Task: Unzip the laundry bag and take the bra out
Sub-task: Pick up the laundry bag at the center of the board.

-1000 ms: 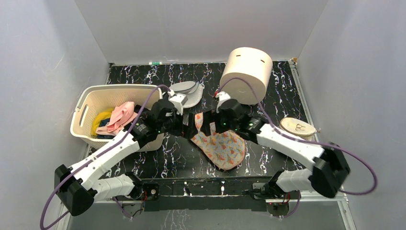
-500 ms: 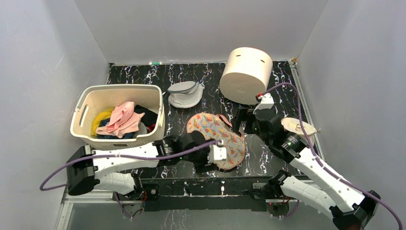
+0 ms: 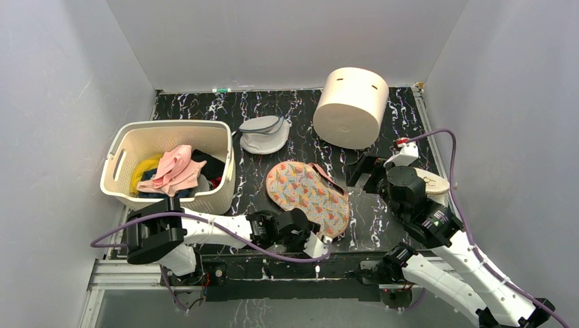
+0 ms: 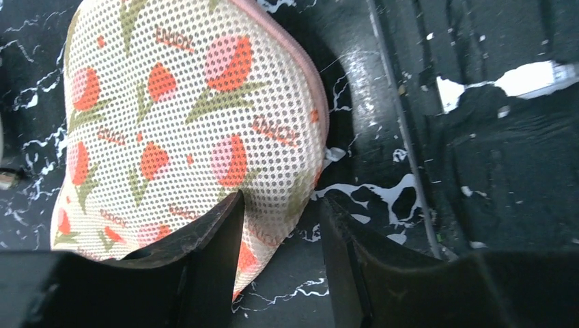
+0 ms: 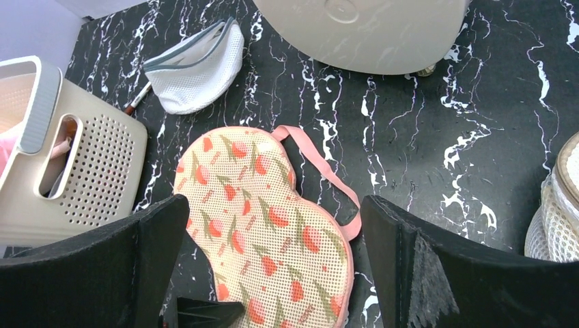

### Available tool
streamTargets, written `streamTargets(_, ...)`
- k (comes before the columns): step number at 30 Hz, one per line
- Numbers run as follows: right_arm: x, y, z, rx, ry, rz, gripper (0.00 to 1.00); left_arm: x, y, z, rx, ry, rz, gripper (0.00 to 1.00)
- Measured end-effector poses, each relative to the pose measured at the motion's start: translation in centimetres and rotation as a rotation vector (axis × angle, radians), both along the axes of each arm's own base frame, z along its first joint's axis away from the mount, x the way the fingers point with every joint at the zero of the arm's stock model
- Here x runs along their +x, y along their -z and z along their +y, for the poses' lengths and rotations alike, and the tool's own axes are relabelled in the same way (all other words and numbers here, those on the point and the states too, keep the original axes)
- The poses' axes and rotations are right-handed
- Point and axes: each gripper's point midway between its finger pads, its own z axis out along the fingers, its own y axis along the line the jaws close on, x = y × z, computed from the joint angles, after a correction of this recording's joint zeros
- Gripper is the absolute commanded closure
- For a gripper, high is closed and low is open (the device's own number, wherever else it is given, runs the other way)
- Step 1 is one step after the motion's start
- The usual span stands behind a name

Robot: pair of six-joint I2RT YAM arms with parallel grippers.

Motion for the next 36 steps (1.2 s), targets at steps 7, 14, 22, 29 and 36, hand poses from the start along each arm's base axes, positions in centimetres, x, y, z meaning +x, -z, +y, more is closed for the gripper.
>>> streamTargets(7,0.0,0.6,0.0,0.008,0.012,0.03,0.02,2.2,0.7,-0.4,-0.014,-0.065,-0.099,0.77)
streamTargets(14,-0.1,1.8,-0.6,0.003,0.051,0.051,0.02,2.8,-0.4,-2.0,-0.031,-0.12,-0.075,0.96)
streamTargets(22,-1.1,0.2,-1.9,0.057,0.082,-0.008,0.02,4.4,-2.5,-3.0,-0.087,-0.251,0.061,1.0)
streamTargets(29,-1.2,0.4,-2.1,0.062,0.085,-0.02,0.05,9.8,-4.6,-2.4,-0.199,-0.48,0.168,1.0)
streamTargets(36,-0.4,4.7,-0.6,0.008,0.045,0.057,0.09,13.2,-4.6,-0.3,-0.255,-0.662,0.24,1.0)
